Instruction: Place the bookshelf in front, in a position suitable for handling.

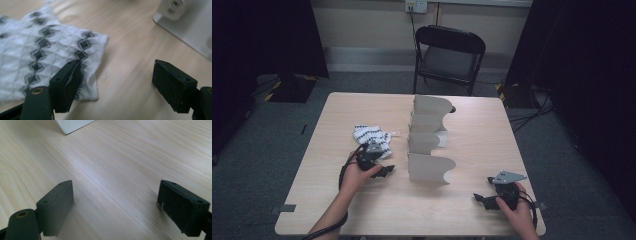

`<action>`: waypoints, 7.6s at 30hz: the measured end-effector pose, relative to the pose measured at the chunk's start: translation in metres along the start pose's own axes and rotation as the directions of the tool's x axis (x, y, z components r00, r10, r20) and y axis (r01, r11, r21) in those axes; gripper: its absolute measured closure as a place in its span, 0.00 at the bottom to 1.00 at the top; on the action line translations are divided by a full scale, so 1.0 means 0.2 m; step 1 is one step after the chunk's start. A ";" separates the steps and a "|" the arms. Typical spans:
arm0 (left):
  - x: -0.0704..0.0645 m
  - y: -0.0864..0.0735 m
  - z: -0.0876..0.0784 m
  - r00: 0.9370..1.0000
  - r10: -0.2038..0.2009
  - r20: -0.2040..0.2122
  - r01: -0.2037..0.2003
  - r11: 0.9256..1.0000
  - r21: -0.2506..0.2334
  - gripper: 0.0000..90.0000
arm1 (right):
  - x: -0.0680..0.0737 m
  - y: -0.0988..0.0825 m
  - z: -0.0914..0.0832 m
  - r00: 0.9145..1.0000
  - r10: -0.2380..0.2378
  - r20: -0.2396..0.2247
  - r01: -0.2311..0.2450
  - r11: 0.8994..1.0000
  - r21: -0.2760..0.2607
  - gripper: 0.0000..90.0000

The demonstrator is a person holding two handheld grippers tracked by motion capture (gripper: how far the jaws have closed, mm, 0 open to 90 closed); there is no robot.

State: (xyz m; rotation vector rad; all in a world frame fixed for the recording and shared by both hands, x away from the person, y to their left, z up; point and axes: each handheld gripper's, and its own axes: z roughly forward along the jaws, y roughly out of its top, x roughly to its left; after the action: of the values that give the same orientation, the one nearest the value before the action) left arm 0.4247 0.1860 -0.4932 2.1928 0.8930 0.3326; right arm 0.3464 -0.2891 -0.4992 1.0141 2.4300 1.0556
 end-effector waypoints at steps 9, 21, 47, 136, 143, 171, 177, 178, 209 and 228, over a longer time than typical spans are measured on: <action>0.03 -0.17 -0.22 0.998 -0.037 -0.052 0.038 0.999 0.025 0.27 | 0.00 0.00 0.00 1.000 -0.001 0.000 0.001 1.000 -0.001 0.14; 0.19 0.04 -0.20 0.987 -0.099 -0.129 0.088 0.992 -0.087 0.25 | 0.00 0.00 0.00 1.000 0.000 0.001 0.000 1.000 0.000 0.14; 0.21 0.04 -0.02 0.958 -0.196 -0.209 0.198 0.980 -0.010 0.72 | 0.00 0.00 0.00 1.000 0.000 0.000 0.000 1.000 0.000 0.14; 0.08 0.79 0.13 0.970 -0.138 -0.200 0.122 0.988 -0.092 0.85 | 0.00 0.00 0.00 1.000 -0.003 0.001 0.003 1.000 0.000 0.14; 0.07 0.73 0.19 0.972 -0.157 -0.176 0.145 0.986 -0.082 0.85 | 0.00 0.00 0.00 1.000 -0.003 0.001 0.003 1.000 0.000 0.14; 0.10 0.84 0.01 0.970 -0.147 -0.196 0.117 0.981 -0.156 0.86 | 0.00 0.00 0.00 1.000 -0.003 0.001 0.003 1.000 0.000 0.14; 0.11 0.90 -0.03 0.966 -0.142 -0.216 0.106 0.980 -0.169 0.86 | 0.00 0.00 0.00 1.000 -0.003 0.001 0.003 1.000 -0.001 0.14; 0.11 0.90 -0.03 0.964 -0.145 -0.222 0.108 0.980 -0.169 0.86 | 0.00 0.00 0.00 1.000 -0.003 0.001 0.003 1.000 0.000 0.14; 0.09 0.64 0.30 0.968 -0.188 -0.167 0.191 0.982 -0.001 0.86 | 0.00 0.00 0.00 1.000 -0.003 0.002 0.003 1.000 0.000 0.14; 0.10 0.48 0.27 0.955 -0.201 -0.217 0.194 0.980 -0.050 0.42 | 0.00 0.00 0.00 1.000 -0.003 0.002 0.003 1.000 0.000 0.14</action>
State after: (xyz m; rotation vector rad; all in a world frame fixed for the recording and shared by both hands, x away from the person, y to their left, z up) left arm 0.5125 0.1235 -0.4638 2.0462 1.2122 0.4952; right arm 0.3463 -0.2889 -0.4993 1.0103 2.4288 1.0534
